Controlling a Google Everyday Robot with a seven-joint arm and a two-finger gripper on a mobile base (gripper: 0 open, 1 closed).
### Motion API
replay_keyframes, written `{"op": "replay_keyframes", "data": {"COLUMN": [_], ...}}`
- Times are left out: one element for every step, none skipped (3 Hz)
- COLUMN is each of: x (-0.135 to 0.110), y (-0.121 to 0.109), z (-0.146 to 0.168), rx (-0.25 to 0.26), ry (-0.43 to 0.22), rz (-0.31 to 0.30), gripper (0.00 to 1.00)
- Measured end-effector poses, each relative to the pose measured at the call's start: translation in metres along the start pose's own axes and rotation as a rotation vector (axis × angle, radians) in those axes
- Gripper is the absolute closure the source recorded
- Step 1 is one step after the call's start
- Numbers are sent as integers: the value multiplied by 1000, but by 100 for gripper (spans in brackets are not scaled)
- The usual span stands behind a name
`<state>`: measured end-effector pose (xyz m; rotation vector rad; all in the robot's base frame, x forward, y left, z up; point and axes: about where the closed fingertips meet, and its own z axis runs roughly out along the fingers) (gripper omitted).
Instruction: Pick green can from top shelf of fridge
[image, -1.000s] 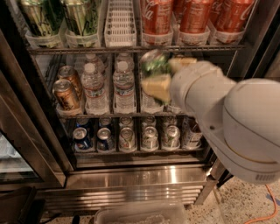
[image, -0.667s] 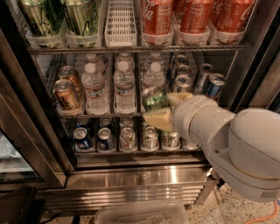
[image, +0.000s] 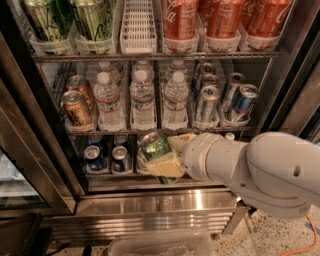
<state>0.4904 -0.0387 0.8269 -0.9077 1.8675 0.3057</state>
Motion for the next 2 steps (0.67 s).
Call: {"op": "replay_keyframes", "data": {"x": [3,3], "y": [14,14], "z": [-2,-2], "rx": [-68,-68], "ry": [10,10], "rz": [8,8], "gripper": [100,100]}}
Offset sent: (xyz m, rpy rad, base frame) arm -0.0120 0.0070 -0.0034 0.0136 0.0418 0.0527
